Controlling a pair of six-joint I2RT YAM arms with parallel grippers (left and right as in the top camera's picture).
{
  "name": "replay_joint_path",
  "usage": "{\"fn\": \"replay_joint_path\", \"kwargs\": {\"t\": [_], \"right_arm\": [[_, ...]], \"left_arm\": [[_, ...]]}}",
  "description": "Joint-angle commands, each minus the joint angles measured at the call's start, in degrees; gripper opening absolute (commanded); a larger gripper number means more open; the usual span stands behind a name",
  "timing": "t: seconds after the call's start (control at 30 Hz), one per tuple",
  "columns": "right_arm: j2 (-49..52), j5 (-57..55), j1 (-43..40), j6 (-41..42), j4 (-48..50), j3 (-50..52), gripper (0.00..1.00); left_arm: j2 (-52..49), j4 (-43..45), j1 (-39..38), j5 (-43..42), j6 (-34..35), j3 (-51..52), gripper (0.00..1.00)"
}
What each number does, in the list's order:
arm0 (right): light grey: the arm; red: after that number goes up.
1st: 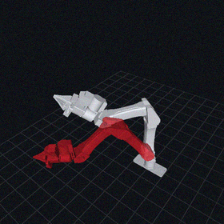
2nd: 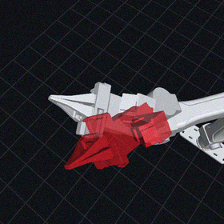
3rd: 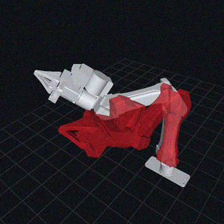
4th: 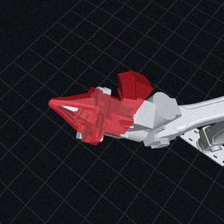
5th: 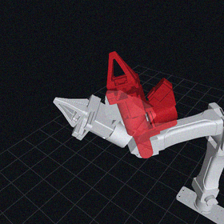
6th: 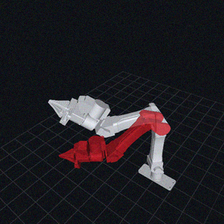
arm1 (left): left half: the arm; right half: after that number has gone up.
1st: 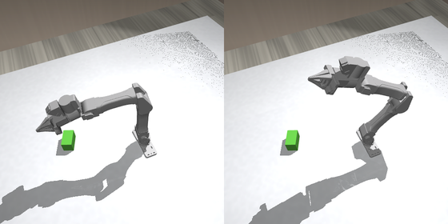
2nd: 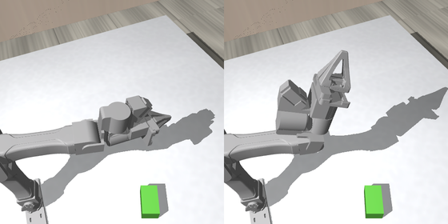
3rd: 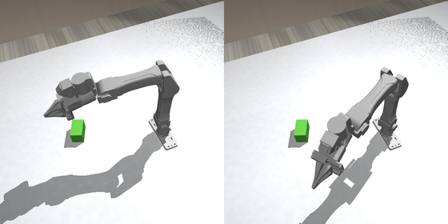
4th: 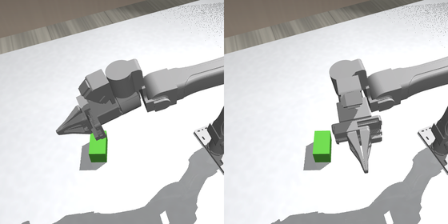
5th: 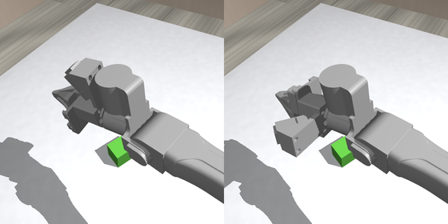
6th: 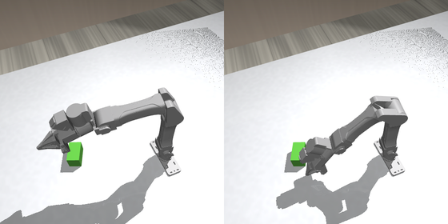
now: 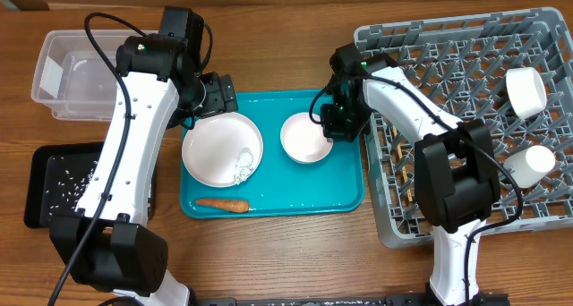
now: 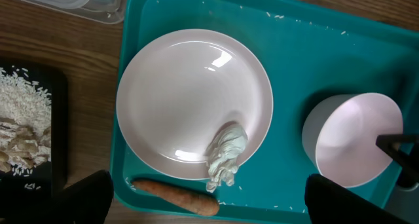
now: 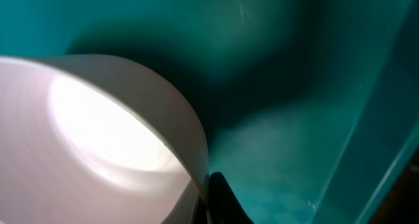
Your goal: Sort waste into correct bins and load items into the dishwasher
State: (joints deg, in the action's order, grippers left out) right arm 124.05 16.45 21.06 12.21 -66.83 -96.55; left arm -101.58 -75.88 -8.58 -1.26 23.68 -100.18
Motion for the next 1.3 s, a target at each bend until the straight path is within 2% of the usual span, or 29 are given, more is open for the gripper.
{"fn": "replay_joint_path", "kwargs": {"t": [0.0, 0.2, 0.3, 0.43, 0.57, 0.63, 1.03, 1.27], "right_arm": [[-3.96, -1.7, -1.88, 0.09, -2.36, -6.51, 0.04], [-15.08, -13.16, -6.69, -0.2, -5.73, -16.65, 0.04], [-20.44, -24.5, -9.51, -0.22, -4.02, -17.94, 0.04], [-23.56, -48.48, -13.35, 0.55, -1.77, -17.94, 0.04], [-22.21, -78.6, -16.68, 15.19, -1.33, -16.44, 0.04], [-20.9, -85.05, -18.25, 15.69, 1.11, -14.95, 0.04], [-4.87, -85.79, -24.79, 15.26, 6.58, -10.25, 0.04], [0.63, -77.85, -23.93, 15.32, 5.03, -10.25, 0.04]], "left_arm": [[0.66, -0.11, 0.2, 0.2, 0.13, -1.11, 0.95], [0.66, -0.28, 0.2, 0.2, 0.13, -1.11, 0.95], [0.66, -0.24, 0.2, 0.2, 0.15, -1.11, 0.95], [0.66, -0.17, 0.2, 0.2, 0.22, -1.11, 0.95], [0.66, 0.2, 0.2, 0.17, 1.14, -1.11, 0.94], [0.66, -0.04, 0.2, 0.15, 2.36, -1.11, 0.94], [0.66, 1.09, 0.2, 0.15, 3.82, -1.11, 0.93], [0.66, 0.66, 0.2, -0.26, 4.13, -1.11, 0.9]]}}
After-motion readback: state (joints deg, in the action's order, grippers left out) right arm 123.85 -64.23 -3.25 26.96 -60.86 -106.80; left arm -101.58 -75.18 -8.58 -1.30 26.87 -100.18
